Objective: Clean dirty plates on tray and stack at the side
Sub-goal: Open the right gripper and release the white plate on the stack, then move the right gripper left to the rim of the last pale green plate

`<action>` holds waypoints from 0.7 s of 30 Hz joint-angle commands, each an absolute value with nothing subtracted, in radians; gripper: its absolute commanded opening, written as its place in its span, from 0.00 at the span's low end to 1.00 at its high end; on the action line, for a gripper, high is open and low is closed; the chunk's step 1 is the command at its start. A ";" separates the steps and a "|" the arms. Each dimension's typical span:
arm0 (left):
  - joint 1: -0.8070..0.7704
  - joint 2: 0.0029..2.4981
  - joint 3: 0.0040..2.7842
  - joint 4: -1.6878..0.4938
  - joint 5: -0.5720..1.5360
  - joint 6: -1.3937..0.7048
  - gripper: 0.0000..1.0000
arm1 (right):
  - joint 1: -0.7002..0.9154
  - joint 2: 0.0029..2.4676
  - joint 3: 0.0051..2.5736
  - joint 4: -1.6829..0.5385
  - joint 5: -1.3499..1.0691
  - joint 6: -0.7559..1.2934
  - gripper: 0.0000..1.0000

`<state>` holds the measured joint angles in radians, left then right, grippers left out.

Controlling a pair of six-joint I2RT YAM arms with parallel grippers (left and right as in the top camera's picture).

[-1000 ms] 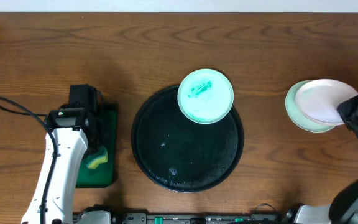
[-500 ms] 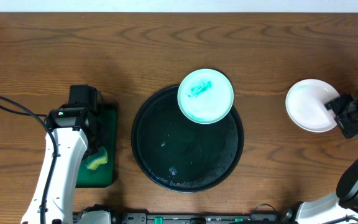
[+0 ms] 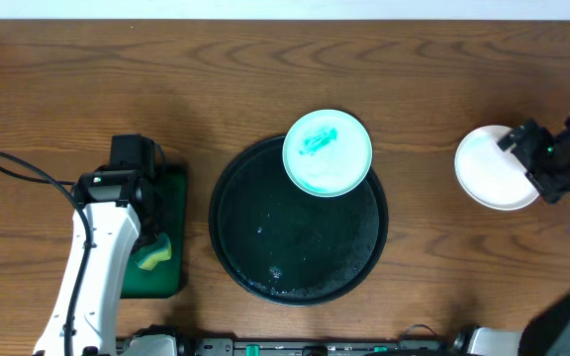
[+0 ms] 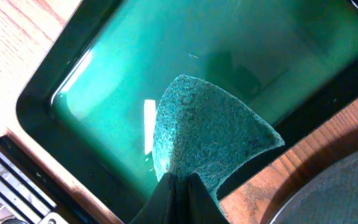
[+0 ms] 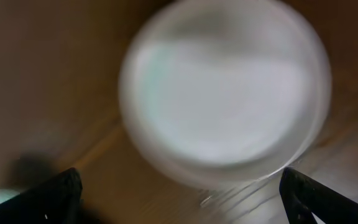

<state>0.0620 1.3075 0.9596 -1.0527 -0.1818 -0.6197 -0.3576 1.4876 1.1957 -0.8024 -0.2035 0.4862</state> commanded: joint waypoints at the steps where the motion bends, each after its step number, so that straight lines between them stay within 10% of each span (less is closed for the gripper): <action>1: 0.067 1.313 0.968 -1.056 -0.186 -0.602 0.07 | -0.268 1.387 1.212 -0.836 -0.267 0.457 0.99; 14: 0.067 1.313 0.968 -1.056 -0.186 -0.602 0.07 | 0.007 1.354 1.211 -0.775 -0.318 0.354 0.97; 21: 0.067 1.313 0.968 -1.056 -0.186 -0.602 0.07 | 0.084 1.355 1.126 -0.890 -0.086 0.690 0.89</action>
